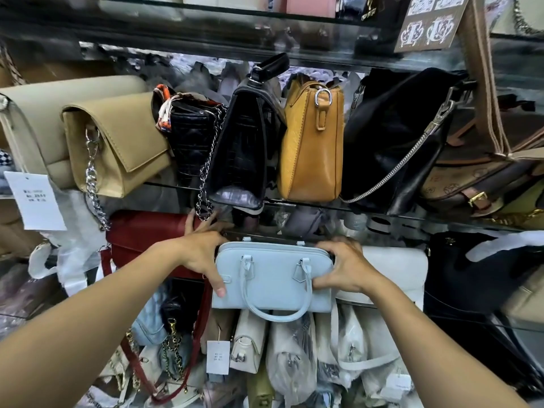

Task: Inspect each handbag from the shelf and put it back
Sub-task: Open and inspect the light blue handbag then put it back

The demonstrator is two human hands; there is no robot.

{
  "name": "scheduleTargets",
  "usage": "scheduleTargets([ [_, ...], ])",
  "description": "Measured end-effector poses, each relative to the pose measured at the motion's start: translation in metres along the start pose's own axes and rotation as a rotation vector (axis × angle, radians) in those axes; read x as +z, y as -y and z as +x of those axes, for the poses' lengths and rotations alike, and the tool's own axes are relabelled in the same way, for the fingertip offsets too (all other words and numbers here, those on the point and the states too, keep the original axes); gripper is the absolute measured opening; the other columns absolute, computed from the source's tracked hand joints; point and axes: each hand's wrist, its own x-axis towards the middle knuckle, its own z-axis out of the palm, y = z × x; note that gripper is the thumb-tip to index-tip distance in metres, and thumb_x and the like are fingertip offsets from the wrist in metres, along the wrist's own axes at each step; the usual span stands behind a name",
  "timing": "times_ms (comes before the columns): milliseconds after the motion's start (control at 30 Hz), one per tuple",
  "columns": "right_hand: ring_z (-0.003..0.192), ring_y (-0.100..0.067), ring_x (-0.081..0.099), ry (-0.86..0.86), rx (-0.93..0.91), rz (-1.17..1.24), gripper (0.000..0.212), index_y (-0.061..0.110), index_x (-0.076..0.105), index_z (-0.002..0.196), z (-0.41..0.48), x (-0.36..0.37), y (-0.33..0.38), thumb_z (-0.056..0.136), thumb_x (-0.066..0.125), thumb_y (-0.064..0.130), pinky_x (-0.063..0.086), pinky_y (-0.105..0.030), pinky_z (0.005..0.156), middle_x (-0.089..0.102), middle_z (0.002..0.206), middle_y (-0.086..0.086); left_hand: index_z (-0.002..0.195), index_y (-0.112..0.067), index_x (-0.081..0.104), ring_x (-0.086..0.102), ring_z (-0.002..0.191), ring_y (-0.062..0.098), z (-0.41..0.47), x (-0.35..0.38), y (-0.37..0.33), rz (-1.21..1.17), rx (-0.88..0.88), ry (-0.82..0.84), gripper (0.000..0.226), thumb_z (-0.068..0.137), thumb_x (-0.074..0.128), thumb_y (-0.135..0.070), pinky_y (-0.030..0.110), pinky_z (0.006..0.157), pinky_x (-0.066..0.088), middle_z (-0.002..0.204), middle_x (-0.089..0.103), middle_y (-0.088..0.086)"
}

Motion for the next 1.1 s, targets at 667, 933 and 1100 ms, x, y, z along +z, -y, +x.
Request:
scheduleTargets([
  [667,0.090,-0.012,0.072,-0.014,-0.049,0.403,0.043,0.020,0.075,0.103,0.001,-0.009,-0.008,0.065,0.097,0.018,0.062,-0.040,0.083,0.079,0.100,-0.001,0.110,-0.019,0.073,0.036,0.128,-0.002,-0.034,0.003,0.006,-0.762,0.079,-0.275,0.080,0.039,0.079,-0.055,-0.001,0.105,0.018,0.111,0.053,-0.030],
  [933,0.085,-0.007,0.073,-0.122,-0.116,0.407,0.043,0.028,0.073,0.098,0.002,0.001,0.003,0.063,0.098,0.025,0.059,-0.027,0.076,0.078,0.093,0.009,0.097,-0.024,0.072,0.066,0.110,0.016,-0.055,0.008,0.008,-0.939,-0.010,-0.412,0.062,0.042,0.088,-0.046,0.028,0.098,0.048,0.110,0.073,-0.003],
  [1100,0.083,-0.004,0.068,-0.154,-0.146,0.466,0.043,0.026,0.073,0.103,-0.007,-0.002,0.014,0.067,0.096,0.020,0.055,-0.023,0.074,0.076,0.095,0.011,0.104,-0.017,0.072,0.070,0.103,0.026,-0.066,0.003,0.007,-1.077,-0.008,-0.416,0.066,0.044,0.089,-0.038,0.044,0.102,0.049,0.106,0.075,0.007],
])
